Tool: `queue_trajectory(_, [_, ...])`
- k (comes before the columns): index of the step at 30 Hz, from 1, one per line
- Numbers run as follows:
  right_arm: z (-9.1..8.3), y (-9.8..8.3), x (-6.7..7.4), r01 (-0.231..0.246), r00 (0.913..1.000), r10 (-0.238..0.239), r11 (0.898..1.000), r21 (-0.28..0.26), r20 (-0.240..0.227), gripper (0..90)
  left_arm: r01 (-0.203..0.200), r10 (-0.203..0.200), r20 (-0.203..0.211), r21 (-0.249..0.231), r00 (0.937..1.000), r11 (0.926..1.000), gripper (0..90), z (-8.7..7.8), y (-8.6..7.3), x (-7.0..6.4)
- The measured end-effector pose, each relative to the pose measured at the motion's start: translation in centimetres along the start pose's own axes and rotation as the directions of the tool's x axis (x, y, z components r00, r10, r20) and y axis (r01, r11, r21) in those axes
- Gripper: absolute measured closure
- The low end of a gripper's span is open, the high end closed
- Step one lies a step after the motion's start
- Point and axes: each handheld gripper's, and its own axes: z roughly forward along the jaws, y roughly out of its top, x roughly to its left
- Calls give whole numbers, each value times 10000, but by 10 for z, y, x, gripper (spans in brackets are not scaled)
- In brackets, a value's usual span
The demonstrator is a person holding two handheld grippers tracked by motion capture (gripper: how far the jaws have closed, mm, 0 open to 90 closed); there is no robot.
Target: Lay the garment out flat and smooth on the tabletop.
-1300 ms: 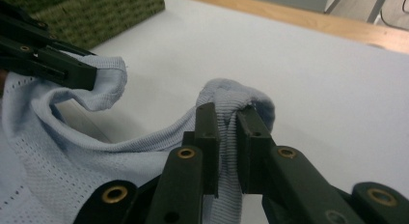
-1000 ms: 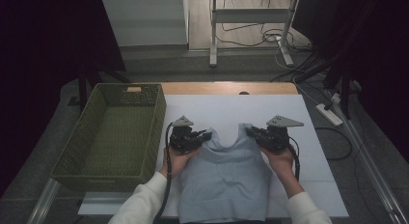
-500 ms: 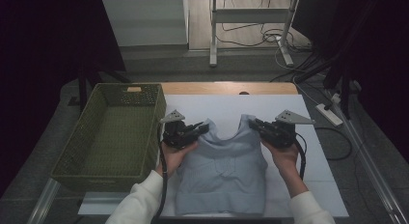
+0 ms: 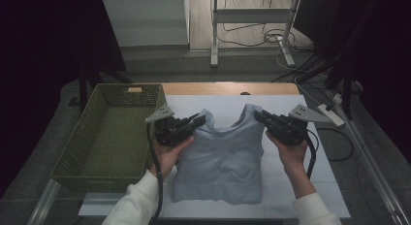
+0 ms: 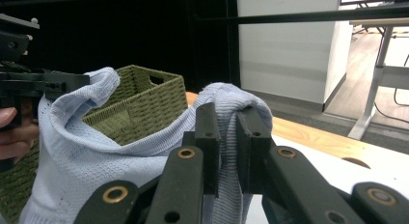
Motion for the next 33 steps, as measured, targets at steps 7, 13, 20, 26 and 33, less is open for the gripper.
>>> queue_trajectory(7, [-3,7,2,-53,10000,51,9994,-335,-73,809,53,-50,124,-251,9999,9997,770,-2,5,-2])
queue_trajectory(13, [-5,17,4,22,10000,-26,9984,-568,-74,809,-10,18,245,-329,9997,9995,770,-3,18,-5])
queue_trajectory(20, [-7,25,4,-54,9999,46,9976,-690,-116,810,-187,199,271,-414,9994,9990,770,-5,31,-10])
queue_trajectory(26, [-11,46,9,217,9995,-237,9948,-992,-191,810,-355,374,259,-704,9990,9969,770,-13,45,-13])
queue_trajectory(33, [-18,68,23,421,9976,-507,9846,-1695,-465,811,-504,536,234,-1203,9983,9915,770,-27,61,-16])
